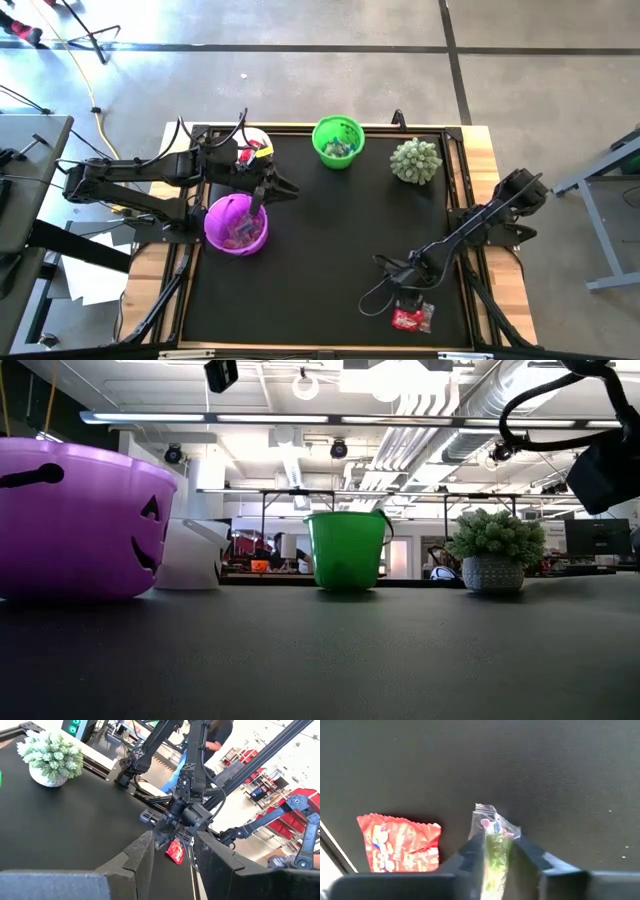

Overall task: Sort candy
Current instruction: Put the green gummy into the violet bucket

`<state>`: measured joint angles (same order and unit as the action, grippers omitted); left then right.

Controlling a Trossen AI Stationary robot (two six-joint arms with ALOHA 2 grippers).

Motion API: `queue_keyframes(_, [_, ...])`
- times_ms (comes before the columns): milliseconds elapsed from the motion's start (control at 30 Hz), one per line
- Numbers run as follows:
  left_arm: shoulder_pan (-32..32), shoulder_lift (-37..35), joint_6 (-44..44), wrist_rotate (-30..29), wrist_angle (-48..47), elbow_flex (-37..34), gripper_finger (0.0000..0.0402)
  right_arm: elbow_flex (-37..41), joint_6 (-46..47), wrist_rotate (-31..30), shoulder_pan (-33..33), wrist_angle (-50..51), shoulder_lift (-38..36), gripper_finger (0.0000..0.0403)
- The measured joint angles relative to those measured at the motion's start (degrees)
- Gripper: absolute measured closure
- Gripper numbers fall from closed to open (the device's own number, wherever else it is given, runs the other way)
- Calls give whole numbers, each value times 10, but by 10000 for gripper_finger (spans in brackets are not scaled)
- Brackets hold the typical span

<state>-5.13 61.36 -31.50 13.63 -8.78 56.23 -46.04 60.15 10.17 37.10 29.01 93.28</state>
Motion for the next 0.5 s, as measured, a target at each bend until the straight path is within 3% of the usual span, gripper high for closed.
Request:
queue_keyframes(133, [0,0,-13,0,0,0,273,0,-2,15,-7,-5,0,390])
queue_keyframes(500, [0,0,-13,0,0,0,273,2,-24,14,-47,37,-48,398])
